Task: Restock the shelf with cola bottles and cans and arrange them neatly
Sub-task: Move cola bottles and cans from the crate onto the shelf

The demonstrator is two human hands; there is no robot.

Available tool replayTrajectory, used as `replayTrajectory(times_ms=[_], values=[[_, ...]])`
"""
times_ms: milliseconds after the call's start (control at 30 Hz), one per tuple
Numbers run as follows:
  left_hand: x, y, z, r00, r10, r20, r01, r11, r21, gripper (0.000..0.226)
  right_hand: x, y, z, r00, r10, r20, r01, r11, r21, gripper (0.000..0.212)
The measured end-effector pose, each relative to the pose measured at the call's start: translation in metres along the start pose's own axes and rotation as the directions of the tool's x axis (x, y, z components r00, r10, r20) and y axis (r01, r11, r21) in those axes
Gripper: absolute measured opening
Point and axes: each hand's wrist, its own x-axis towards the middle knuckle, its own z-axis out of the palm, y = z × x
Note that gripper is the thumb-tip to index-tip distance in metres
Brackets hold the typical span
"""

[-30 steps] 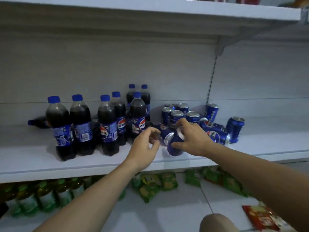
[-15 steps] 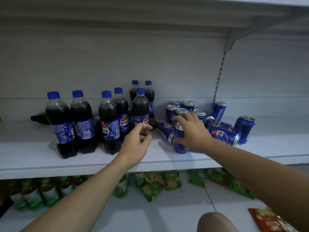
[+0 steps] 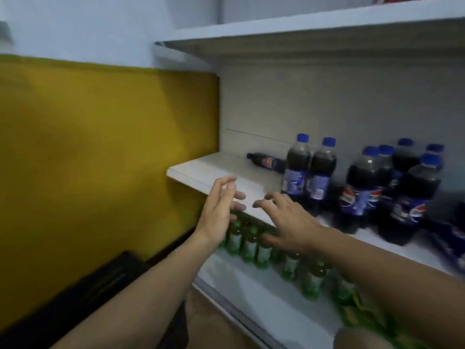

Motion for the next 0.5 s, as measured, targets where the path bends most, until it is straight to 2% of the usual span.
replayTrajectory(times_ms=[67, 133, 267, 400, 500], values=[[-0.018, 0.003, -0.062, 0.987, -0.019, -0.158, 0.022, 1.000, 0.017, 0.029, 0.041, -0.050, 0.011, 0.991, -0.122, 0.050, 0.121, 0.992, 0.021, 0.078], [-0.040, 0.006, -0.122, 0.945, -0.038, -0.325, 0.050, 0.998, 0.031, 0.029, 0.072, -0.104, 0.025, 0.969, -0.234, 0.079, 0.232, 0.972, 0.032, 0.079], [-0.095, -0.002, -0.220, 0.798, -0.101, -0.595, 0.148, 0.989, 0.030, 0.036, 0.110, -0.207, 0.057, 0.878, -0.457, 0.143, 0.448, 0.890, 0.090, 0.081], [-0.141, -0.026, -0.287, 0.664, -0.167, -0.729, 0.237, 0.972, -0.007, 0.047, 0.141, -0.280, 0.087, 0.763, -0.619, 0.185, 0.593, 0.785, 0.179, 0.081], [-0.159, -0.055, -0.324, 0.595, -0.216, -0.774, 0.315, 0.949, -0.022, 0.047, 0.160, -0.313, 0.122, 0.713, -0.674, 0.193, 0.637, 0.738, 0.224, 0.081]])
